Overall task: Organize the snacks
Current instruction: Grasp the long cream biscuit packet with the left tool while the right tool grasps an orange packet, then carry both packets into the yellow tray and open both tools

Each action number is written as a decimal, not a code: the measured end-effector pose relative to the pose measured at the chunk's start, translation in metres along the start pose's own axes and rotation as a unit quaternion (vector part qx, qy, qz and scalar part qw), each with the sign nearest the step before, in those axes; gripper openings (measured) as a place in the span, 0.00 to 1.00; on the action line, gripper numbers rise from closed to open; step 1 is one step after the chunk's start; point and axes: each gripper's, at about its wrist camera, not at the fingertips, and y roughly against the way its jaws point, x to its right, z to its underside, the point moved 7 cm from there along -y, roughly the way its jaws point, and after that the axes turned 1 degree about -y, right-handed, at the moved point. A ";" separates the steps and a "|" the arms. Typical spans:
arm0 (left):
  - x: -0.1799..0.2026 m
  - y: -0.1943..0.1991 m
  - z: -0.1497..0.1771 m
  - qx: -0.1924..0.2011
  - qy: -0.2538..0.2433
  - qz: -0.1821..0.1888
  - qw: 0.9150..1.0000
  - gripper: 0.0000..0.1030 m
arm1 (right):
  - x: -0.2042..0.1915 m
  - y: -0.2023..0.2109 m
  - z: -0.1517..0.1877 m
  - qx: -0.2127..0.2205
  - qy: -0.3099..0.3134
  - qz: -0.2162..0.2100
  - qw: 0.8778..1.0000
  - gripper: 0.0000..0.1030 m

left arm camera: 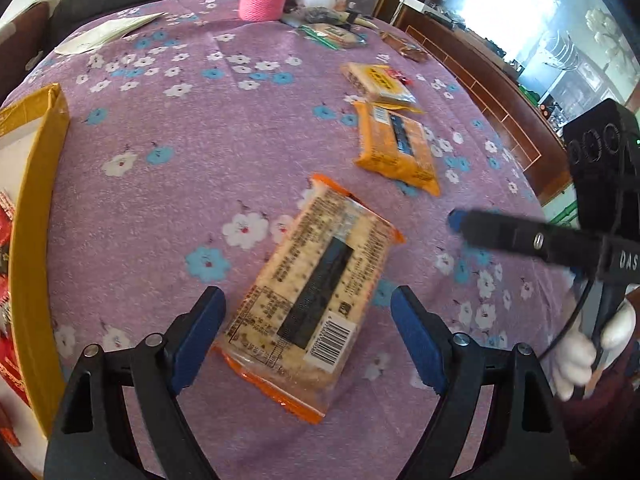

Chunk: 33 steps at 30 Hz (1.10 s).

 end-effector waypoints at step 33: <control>-0.027 0.016 0.003 0.087 0.076 -0.049 0.992 0.52 | 0.043 -0.055 -0.078 0.031 0.001 0.363 0.931 0.70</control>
